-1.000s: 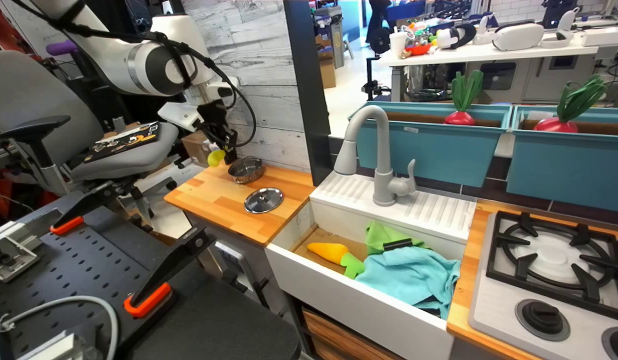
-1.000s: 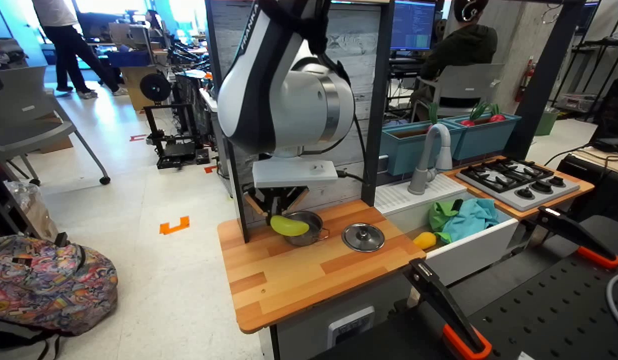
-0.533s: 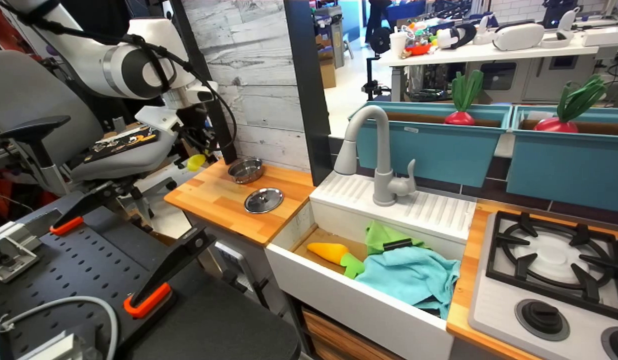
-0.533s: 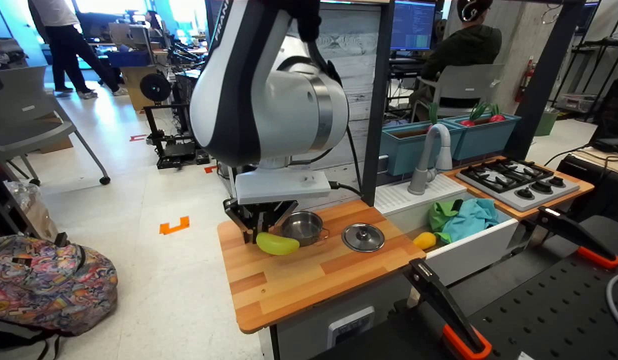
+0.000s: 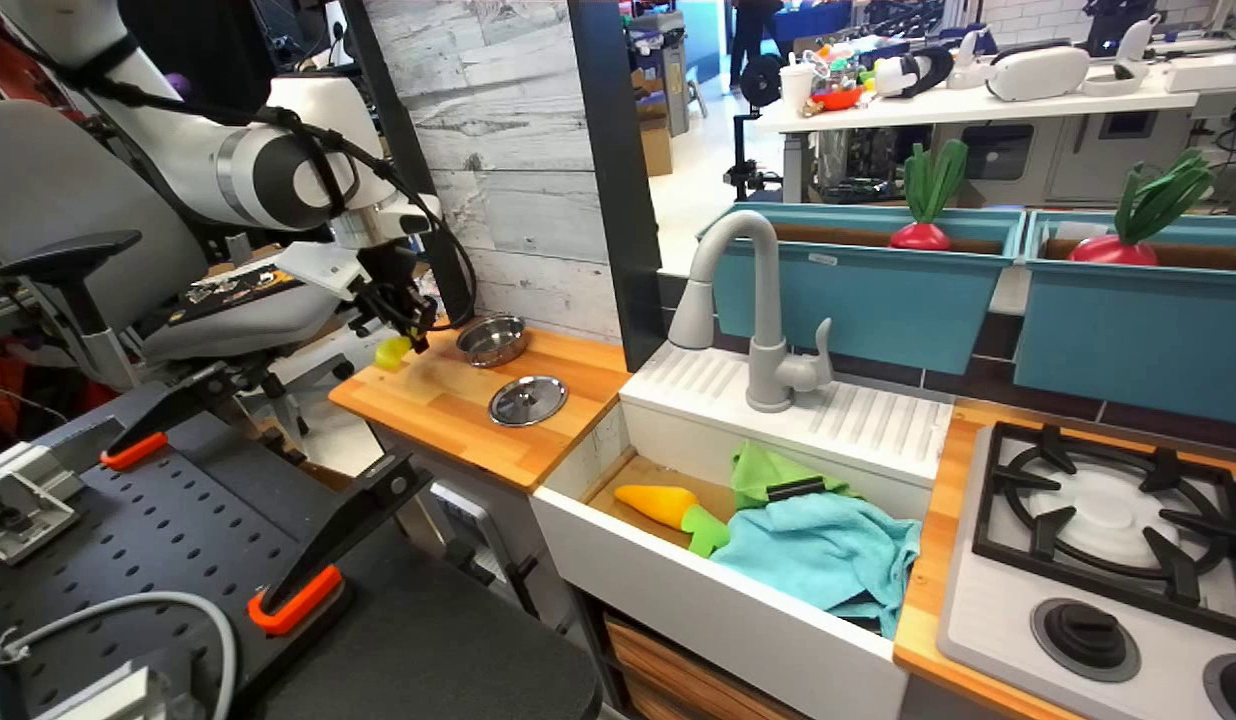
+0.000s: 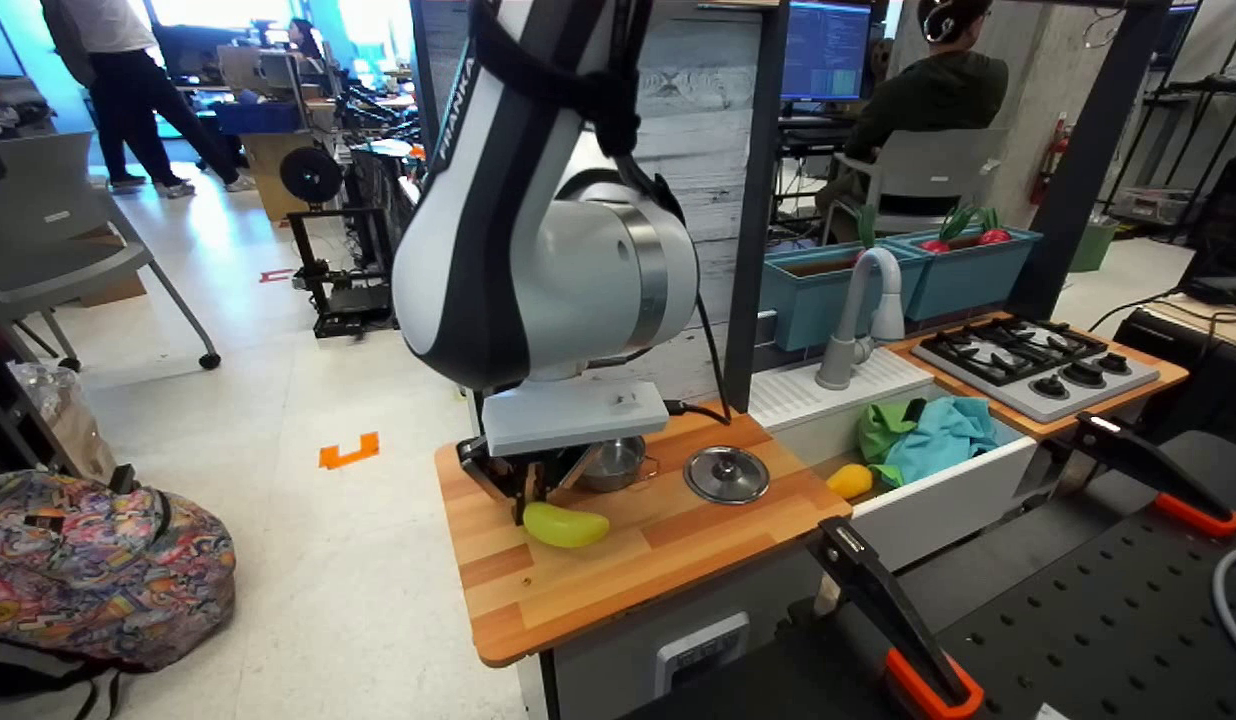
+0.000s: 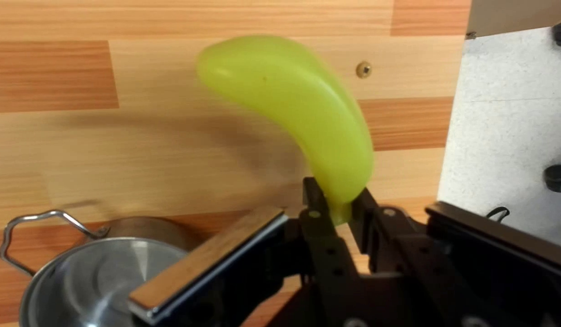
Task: Remove the banana from the pot
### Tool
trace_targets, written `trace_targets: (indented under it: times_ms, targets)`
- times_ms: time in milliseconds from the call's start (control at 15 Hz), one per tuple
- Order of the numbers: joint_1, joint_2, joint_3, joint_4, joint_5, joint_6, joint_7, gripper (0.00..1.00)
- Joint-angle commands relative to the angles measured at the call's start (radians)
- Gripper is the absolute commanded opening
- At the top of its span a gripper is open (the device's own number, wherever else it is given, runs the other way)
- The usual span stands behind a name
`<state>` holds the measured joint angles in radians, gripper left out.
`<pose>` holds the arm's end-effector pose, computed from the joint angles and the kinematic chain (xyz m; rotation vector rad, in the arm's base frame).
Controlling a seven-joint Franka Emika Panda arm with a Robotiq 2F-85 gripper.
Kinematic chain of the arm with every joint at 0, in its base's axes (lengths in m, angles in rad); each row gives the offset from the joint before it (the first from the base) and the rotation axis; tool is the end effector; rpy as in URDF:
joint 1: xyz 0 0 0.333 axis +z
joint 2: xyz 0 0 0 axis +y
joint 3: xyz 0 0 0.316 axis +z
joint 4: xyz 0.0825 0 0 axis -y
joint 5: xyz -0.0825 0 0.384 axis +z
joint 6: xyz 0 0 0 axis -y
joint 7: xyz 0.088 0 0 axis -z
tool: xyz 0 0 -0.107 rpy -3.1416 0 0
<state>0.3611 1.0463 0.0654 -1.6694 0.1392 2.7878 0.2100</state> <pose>0.5900 0.2585 0.0044 -3.0151 -0.0797 -0.0507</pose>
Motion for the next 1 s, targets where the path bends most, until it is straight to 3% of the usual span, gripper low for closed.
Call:
trace_targets:
  times_ms: [0,133,533,667,933]
  targets:
    - [-0.014,0.045,0.001,0.058,-0.026,-0.020,0.004,0.43]
    - [-0.019,0.054,0.003,0.068,-0.025,-0.026,0.003,0.51]
    - [-0.018,0.048,0.001,0.077,-0.024,-0.050,0.009,0.95]
    - [-0.026,0.013,0.014,0.047,-0.025,-0.088,-0.003,1.00]
    - [-0.023,-0.097,0.032,-0.063,-0.021,-0.112,-0.006,1.00]
